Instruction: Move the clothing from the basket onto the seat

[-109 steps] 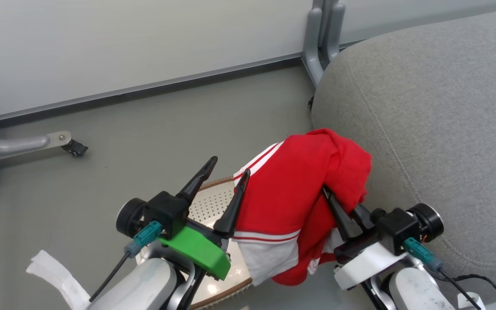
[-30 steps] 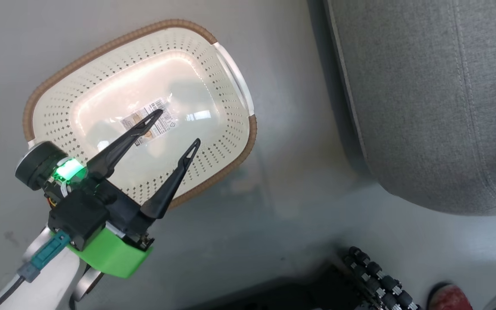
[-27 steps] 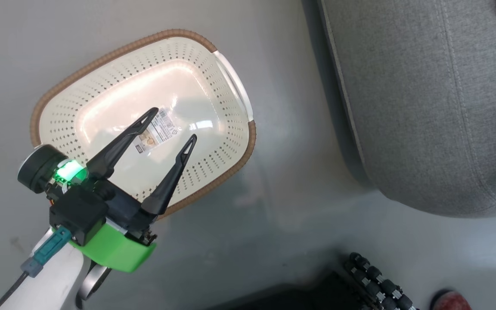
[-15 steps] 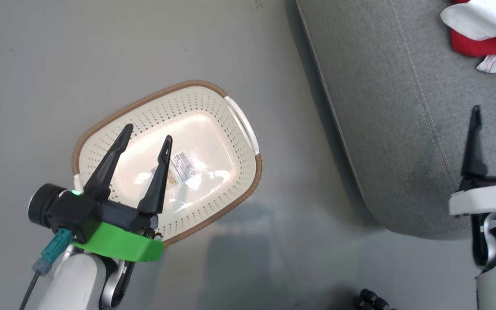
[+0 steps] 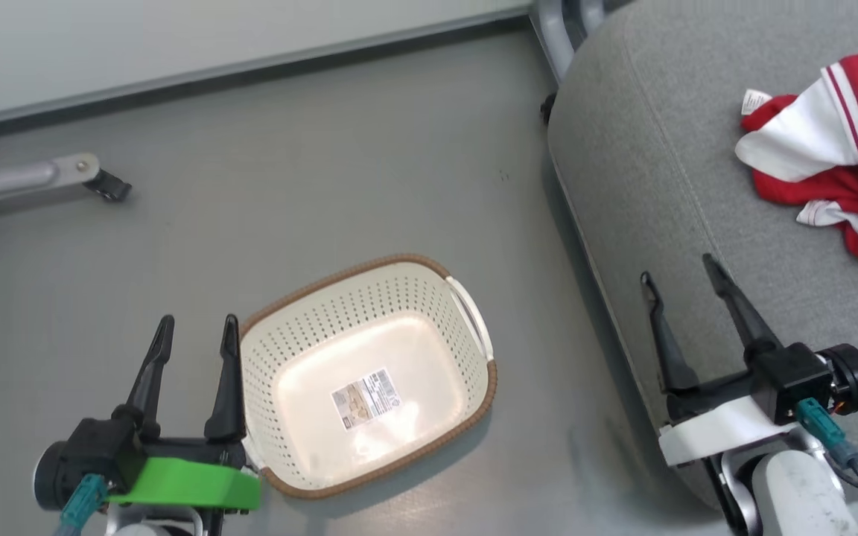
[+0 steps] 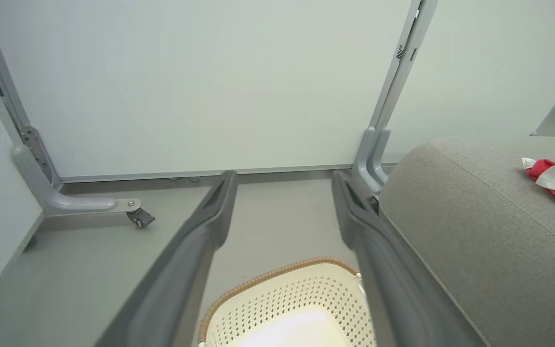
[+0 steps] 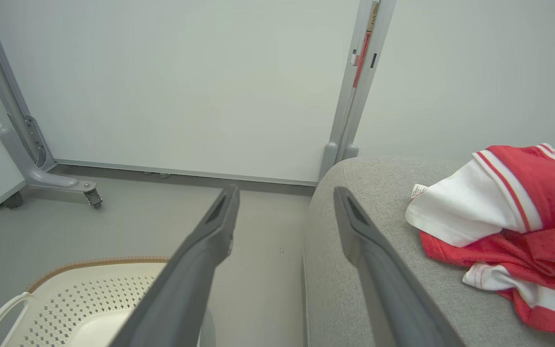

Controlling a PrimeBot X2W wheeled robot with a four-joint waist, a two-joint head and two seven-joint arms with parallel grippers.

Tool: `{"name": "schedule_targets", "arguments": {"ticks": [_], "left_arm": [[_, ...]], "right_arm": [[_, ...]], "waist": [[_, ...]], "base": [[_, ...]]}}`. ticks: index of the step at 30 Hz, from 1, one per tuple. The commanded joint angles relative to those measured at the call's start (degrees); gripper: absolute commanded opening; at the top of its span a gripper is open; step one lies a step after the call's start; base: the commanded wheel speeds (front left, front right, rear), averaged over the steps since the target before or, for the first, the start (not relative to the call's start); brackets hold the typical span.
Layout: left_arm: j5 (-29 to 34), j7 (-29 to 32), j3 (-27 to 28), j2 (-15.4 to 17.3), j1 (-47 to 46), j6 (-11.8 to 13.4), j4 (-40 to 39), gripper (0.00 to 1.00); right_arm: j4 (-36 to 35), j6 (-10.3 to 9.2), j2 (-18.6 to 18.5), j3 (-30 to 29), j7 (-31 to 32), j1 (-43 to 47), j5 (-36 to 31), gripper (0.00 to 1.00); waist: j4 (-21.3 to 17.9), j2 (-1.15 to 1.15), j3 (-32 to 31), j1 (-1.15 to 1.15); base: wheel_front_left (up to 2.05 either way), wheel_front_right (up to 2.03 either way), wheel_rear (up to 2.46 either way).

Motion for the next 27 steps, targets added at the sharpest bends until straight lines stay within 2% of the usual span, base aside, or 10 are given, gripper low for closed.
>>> {"name": "schedule_targets", "arguments": {"ticks": [1,5,14,27], "left_arm": [[1.0,0.0,1.0,-0.6,2.4,-0.2,0.2,1.00],[2.5,0.0,3.1,-1.6,6.3,-0.4,0.1,1.00],[3.3,0.0,5.4,-2.6,12.6,-0.7,-1.0,1.00],[2.8,0.0,5.5,-2.8,14.2,-0.9,-0.3,1.00]], "right_arm": [[0.0,-0.07,-0.3,0.7,-0.1,1.7,0.2,1.00],[0.5,-0.07,-0.3,1.5,-0.1,4.0,0.5,1.00],[0.6,-0.06,-0.3,0.4,-0.1,9.1,1.3,1.00],[2.4,-0.06,-0.3,1.5,-0.1,11.0,1.4,1.00]], "waist": [[4.7,0.00,-9.1,0.00],[5.0,0.00,-12.6,0.00],[4.6,0.00,-15.5,0.00],[4.0,0.00,-17.0,0.00]], "base": [[0.00,0.00,0.00],[0.00,0.00,0.00],[0.00,0.00,0.00],[0.00,0.00,0.00]]}}
